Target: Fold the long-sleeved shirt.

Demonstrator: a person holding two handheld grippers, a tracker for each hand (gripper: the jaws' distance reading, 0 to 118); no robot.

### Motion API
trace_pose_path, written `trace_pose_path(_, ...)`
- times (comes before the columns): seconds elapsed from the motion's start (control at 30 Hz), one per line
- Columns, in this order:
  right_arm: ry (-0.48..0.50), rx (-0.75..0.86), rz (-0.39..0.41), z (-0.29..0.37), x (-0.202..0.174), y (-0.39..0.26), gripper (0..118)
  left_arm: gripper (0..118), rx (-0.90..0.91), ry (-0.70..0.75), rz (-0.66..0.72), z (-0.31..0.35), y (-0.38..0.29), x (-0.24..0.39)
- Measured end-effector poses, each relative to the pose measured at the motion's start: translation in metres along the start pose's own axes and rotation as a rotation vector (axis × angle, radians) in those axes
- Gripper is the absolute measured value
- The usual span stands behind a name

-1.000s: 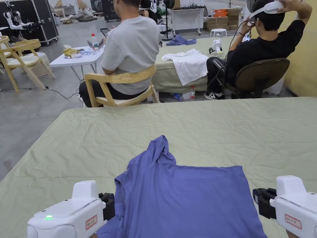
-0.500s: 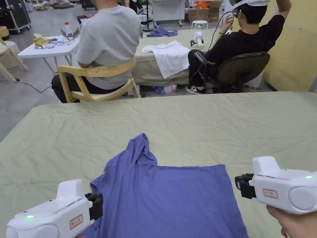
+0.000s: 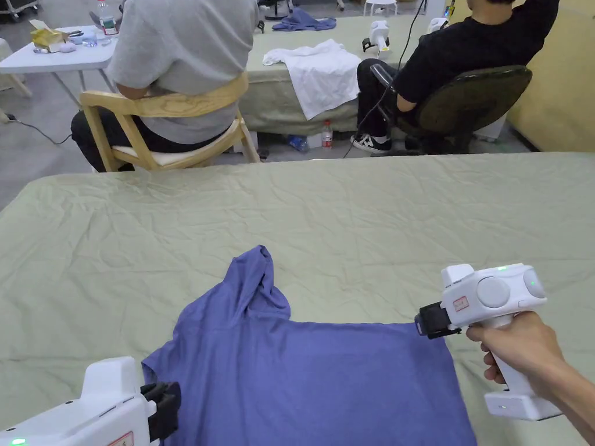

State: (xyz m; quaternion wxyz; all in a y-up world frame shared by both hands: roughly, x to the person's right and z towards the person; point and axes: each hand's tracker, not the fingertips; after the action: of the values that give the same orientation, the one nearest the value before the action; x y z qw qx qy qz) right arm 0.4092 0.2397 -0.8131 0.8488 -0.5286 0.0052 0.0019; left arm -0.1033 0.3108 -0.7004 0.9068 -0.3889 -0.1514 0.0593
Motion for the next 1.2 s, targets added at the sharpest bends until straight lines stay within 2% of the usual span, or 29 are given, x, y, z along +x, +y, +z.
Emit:
trace_pose_path(0.07,-0.008,-0.025,-0.023,-0.022,0.006,0.008,63,0,-0.01,0.004,0.001,-0.008,-0.001,-0.003)
trace_pose_path(0.2,0.024,-0.083,-0.069,-0.057,0.008,0.008,60,0,-0.04,0.007,0.003,-0.022,-0.006,-0.007)
trace_pose_path(0.27,0.016,-0.171,-0.042,-0.077,0.004,0.0,59,0,-0.058,0.018,0.006,-0.029,-0.009,-0.009)
trace_pose_path(0.33,-0.013,-0.097,-0.003,-0.076,0.0,-0.005,59,0,-0.071,0.017,0.007,-0.032,-0.012,-0.012)
trace_pose_path(0.4,-0.019,-0.102,-0.036,-0.072,-0.002,-0.005,56,0,-0.077,0.024,0.004,-0.034,-0.013,-0.012)
trace_pose_path(0.43,-0.013,-0.081,-0.049,-0.069,0.0,-0.005,48,0,-0.079,0.026,0.004,-0.036,-0.014,-0.014)
trace_pose_path(0.47,0.001,-0.046,-0.058,-0.066,0.002,-0.005,21,0,-0.081,0.029,0.006,-0.037,-0.014,-0.015)
trace_pose_path(0.5,0.054,-0.022,-0.089,-0.066,0.003,0.0,5,0,-0.083,0.03,0.008,-0.039,-0.014,-0.015)
trace_pose_path(0.53,0.0,-0.035,-0.099,-0.064,0.002,-0.002,4,0,-0.082,0.028,0.01,-0.039,-0.014,-0.014)
trace_pose_path(0.63,-0.01,-0.035,-0.075,-0.072,-0.005,-0.007,3,0,-0.082,0.026,0.007,-0.043,-0.011,-0.014)
trace_pose_path(0.8,0.013,-0.034,-0.132,-0.08,0.002,-0.013,3,0,-0.107,0.04,-0.068,-0.064,0.011,-0.025)
trace_pose_path(0.87,0.012,-0.033,-0.133,-0.082,0.0,-0.015,3,0,-0.1,0.049,-0.117,-0.077,0.032,-0.032)
trace_pose_path(0.9,0.0,-0.03,-0.113,-0.076,-0.009,-0.017,3,7,-0.083,0.065,-0.131,-0.083,0.042,-0.036)
trace_pose_path(0.93,-0.012,-0.032,-0.09,-0.077,-0.012,-0.017,3,21,-0.053,0.075,-0.134,-0.09,0.054,-0.039)
trace_pose_path(0.97,-0.018,-0.031,-0.078,-0.077,-0.014,-0.017,3,55,-0.041,0.086,-0.135,-0.1,0.065,-0.044)
trace_pose_path(1.0,-0.018,-0.031,-0.071,-0.076,-0.014,-0.017,3,79,-0.045,0.075,-0.125,-0.112,0.076,-0.051)
trace_pose_path(1.03,-0.016,-0.029,-0.07,-0.073,-0.018,-0.017,3,88,-0.065,0.059,-0.116,-0.125,0.085,-0.057)
trace_pose_path(1.1,0.0,-0.029,-0.081,-0.071,-0.015,-0.018,3,79,-0.111,0.063,-0.148,-0.153,0.099,-0.062)
trace_pose_path(1.17,0.01,-0.03,-0.091,-0.07,-0.014,-0.017,3,78,-0.166,0.079,-0.206,-0.183,0.107,-0.066)
trace_pose_path(1.2,0.012,-0.031,-0.09,-0.07,-0.015,-0.017,3,78,-0.186,0.075,-0.191,-0.197,0.111,-0.069)
